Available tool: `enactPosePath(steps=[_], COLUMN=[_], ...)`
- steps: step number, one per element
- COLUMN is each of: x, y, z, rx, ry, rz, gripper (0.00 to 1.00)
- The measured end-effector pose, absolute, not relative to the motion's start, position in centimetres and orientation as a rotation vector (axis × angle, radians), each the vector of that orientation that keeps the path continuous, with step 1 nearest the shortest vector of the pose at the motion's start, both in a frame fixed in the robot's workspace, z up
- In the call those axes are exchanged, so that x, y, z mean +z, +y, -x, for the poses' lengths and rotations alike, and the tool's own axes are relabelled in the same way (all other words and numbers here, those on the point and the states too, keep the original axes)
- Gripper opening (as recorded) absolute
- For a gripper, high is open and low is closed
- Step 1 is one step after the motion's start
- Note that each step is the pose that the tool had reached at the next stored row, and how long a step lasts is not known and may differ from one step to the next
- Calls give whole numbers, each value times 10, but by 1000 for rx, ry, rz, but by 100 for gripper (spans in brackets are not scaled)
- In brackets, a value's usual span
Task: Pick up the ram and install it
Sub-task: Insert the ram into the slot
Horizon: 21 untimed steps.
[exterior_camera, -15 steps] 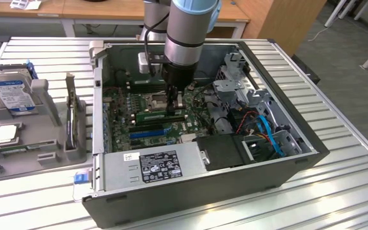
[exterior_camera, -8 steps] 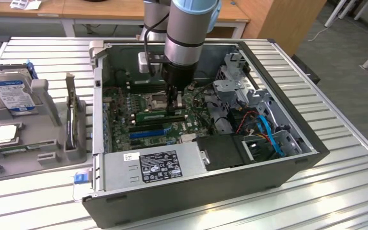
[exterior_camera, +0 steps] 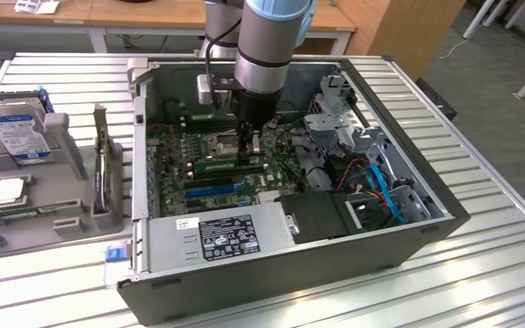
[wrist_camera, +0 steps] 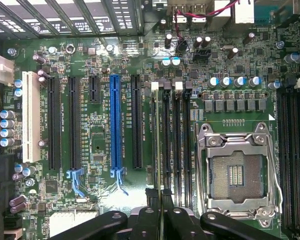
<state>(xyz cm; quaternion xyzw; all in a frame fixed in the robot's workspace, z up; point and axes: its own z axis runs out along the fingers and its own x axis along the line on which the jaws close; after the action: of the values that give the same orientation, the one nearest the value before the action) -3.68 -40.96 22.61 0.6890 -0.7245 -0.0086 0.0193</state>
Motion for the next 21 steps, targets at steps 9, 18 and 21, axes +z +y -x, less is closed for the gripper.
enactPosePath(steps=[9,18,21], x=[225,225,225], y=[-410,-410,-410], z=[37,40,39], rx=[-27,-24,-24], ry=[-2248,-2250,-2250], rz=[-2138,-2140,-2140], gripper=[13,13,13])
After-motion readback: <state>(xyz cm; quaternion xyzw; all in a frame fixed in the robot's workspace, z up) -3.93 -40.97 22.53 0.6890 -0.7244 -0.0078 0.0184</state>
